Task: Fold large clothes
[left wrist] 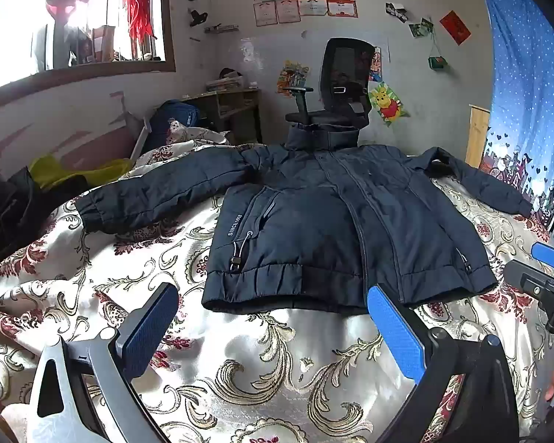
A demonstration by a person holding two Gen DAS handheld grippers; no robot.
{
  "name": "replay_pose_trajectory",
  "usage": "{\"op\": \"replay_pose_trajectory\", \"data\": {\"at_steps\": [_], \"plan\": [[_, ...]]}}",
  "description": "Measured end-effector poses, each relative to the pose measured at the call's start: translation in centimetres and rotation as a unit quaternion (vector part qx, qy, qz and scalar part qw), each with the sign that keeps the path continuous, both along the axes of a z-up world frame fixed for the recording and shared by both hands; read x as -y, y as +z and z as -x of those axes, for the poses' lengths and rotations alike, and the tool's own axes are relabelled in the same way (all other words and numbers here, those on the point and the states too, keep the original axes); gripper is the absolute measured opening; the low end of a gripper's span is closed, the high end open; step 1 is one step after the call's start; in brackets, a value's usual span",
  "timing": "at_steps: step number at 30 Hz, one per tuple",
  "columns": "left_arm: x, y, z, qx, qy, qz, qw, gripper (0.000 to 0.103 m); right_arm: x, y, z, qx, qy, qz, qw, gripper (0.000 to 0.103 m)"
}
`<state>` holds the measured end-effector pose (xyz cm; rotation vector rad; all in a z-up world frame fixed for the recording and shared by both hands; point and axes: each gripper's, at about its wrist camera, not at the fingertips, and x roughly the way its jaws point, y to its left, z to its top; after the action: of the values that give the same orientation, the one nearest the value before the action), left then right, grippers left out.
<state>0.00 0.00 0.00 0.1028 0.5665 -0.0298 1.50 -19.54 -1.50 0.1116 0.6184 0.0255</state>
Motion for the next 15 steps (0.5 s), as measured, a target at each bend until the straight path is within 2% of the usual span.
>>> {"op": "replay_pose_trajectory", "data": {"at_steps": [15], "plan": [[0.01, 0.03, 0.02, 0.000, -0.001, -0.001, 1.0000, 0.103, 0.15, 0.04, -0.02, -0.004, 0.000, -0.003, 1.000, 0.102]]}}
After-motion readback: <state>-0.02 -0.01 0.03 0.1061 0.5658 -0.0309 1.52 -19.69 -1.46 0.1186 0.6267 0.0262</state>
